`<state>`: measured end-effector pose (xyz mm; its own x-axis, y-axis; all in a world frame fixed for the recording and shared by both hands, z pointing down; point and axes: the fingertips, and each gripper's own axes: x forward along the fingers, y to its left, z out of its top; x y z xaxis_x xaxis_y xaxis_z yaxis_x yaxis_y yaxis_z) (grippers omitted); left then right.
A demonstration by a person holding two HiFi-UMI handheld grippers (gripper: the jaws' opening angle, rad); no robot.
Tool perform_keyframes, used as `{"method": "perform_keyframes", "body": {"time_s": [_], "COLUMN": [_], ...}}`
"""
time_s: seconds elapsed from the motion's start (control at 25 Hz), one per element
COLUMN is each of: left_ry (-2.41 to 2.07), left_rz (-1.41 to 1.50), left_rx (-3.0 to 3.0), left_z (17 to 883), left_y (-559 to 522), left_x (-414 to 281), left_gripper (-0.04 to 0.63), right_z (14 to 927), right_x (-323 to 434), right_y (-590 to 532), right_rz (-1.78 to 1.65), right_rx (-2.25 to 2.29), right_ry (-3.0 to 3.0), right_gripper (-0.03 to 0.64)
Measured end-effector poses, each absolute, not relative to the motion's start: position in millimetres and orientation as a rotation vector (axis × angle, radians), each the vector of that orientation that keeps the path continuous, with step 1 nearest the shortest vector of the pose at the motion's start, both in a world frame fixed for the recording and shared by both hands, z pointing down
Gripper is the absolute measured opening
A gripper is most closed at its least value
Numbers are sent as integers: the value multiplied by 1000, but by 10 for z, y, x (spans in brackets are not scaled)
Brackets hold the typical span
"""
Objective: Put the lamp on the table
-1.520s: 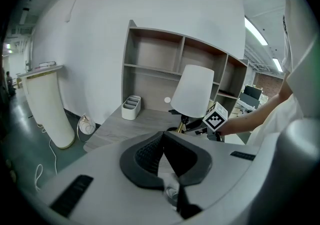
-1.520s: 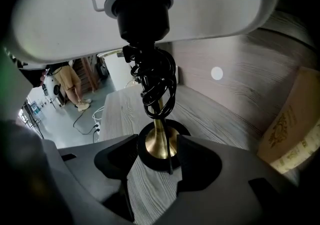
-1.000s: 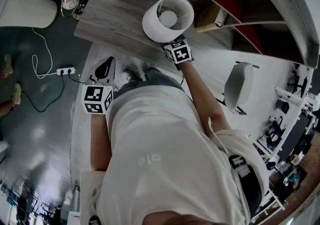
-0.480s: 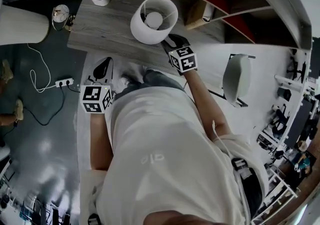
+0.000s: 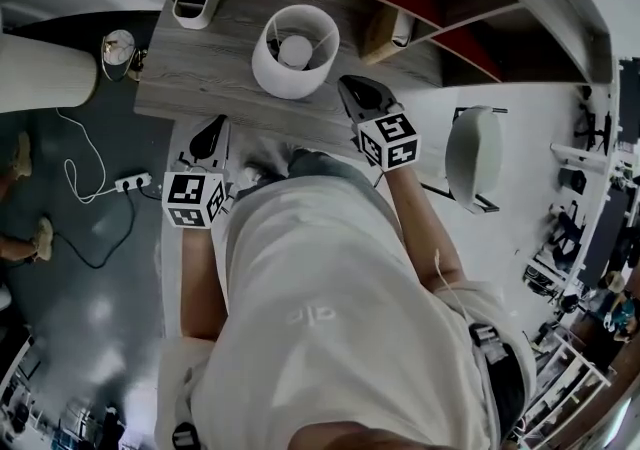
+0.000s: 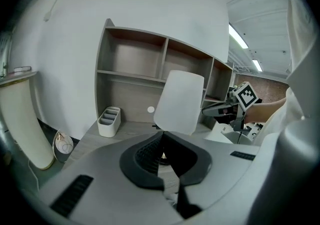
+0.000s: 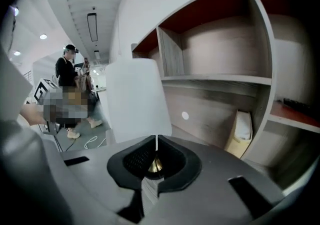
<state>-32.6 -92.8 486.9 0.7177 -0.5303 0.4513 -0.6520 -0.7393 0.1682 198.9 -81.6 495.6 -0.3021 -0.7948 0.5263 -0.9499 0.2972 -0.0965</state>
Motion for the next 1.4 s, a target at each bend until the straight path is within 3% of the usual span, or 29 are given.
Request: {"method": "perform_keyframes", "body": {"time_s": [0.48, 1.4], "left_ry": [-965, -982], "left_rz": [371, 324], "left_rx": [2720, 2781], "left_z": [4316, 4056], "left_y": [-1079, -1060], "left_x": [-214, -168], "left_gripper": [15, 15], "right_z": [4119, 3945], "right_x": [1898, 1727], "right_y": [-734, -734], "right_rz": [356, 212], "right_rx": [1647, 1602], "right_ry": [-2350, -2348], "right_gripper": [28, 28]}}
